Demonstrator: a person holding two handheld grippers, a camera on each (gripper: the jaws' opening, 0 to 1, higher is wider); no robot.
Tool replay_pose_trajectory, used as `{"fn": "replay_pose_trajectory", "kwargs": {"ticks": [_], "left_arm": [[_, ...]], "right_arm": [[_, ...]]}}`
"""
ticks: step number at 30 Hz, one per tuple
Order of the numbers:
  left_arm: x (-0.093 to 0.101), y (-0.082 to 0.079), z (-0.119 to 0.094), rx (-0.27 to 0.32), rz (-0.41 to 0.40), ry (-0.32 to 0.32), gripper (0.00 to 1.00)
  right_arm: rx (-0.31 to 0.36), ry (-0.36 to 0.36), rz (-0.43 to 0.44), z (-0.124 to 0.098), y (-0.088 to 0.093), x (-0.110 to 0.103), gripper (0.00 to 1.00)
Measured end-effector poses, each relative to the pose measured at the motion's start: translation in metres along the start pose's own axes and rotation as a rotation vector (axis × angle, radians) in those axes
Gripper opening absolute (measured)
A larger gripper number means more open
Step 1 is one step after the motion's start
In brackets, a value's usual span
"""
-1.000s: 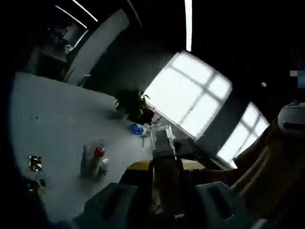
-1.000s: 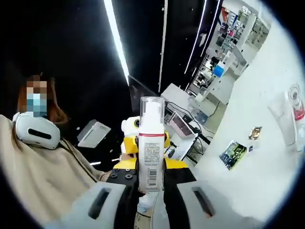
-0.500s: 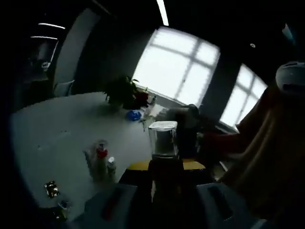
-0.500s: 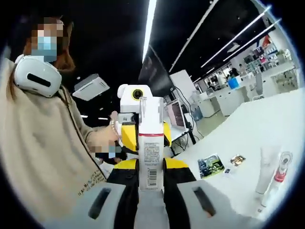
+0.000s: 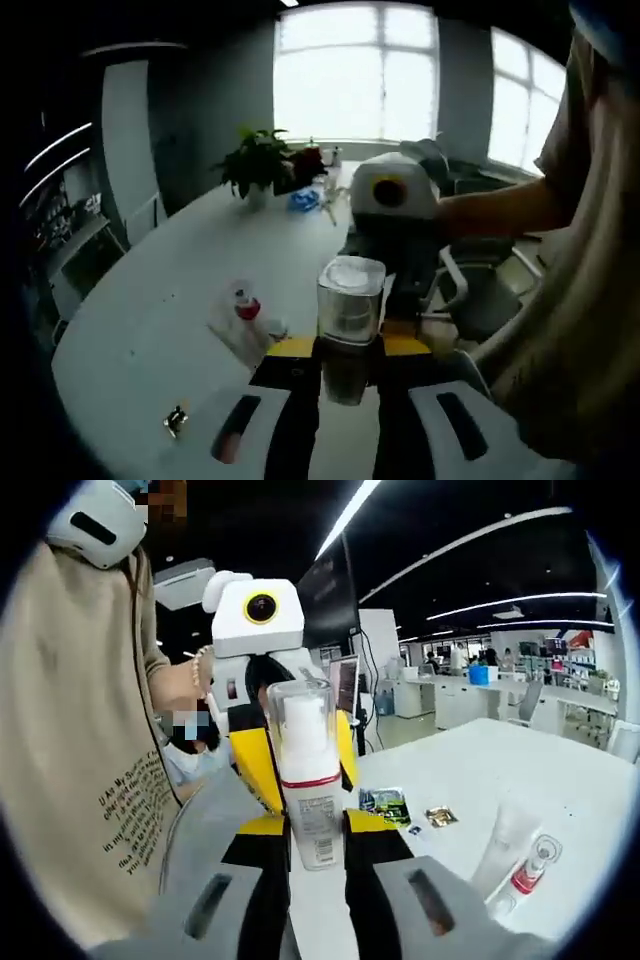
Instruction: Arrange the skincare products in the storage area until every visible bottle or jar stands upright without overlapping.
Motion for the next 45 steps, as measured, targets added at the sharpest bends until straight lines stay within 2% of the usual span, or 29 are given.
{"fn": "replay_pose_trajectory", "kwargs": {"ticks": [5, 10, 14, 17, 21, 30, 37, 45], "left_arm": [[0.000, 0.010, 0.014, -0.045, 0.000, 0.025, 0.17], [-0.007, 0.018, 0.026, -0.074, 0.004, 0.028, 0.17], [-0.017, 0.024, 0.033, -0.075, -0.017, 0.020, 0.17], [-0.028, 0.029, 0.041, -0.049, -0.065, 0.002, 0.17], [-0.040, 0.037, 0.051, -0.049, -0.079, -0.020, 0.16], [-0.061, 0.052, 0.078, -0.060, -0.103, -0.014, 0.16], [-0.082, 0.065, 0.095, -0.064, -0.117, -0.037, 0.16], [-0.100, 0.084, 0.115, -0.085, -0.088, -0.055, 0.16]], "right_arm": [[-0.051, 0.016, 0.004, -0.002, 0.019, 0.005, 0.19], [-0.083, 0.041, -0.001, -0.003, 0.030, 0.013, 0.19], [-0.099, 0.087, -0.001, -0.003, 0.039, 0.022, 0.20], [-0.130, 0.135, 0.008, -0.005, 0.050, 0.031, 0.21], [-0.144, 0.198, 0.048, -0.013, 0.063, 0.041, 0.21], [-0.171, 0.305, 0.110, -0.029, 0.083, 0.057, 0.36], [-0.184, 0.367, 0.145, -0.037, 0.095, 0.066, 0.50], [-0.203, 0.428, 0.192, -0.045, 0.110, 0.072, 0.64]]}}
Point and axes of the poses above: the point that each gripper's makers call its tool centre point, and the gripper's own axes: z roughly forward along the fingers, x roughly to its right, y roughly out of its underside, the point moved 4 cm from there along -z, roughly backward along the fingers, and after that the axes turned 3 degrees about y, right-handed, at the moved point
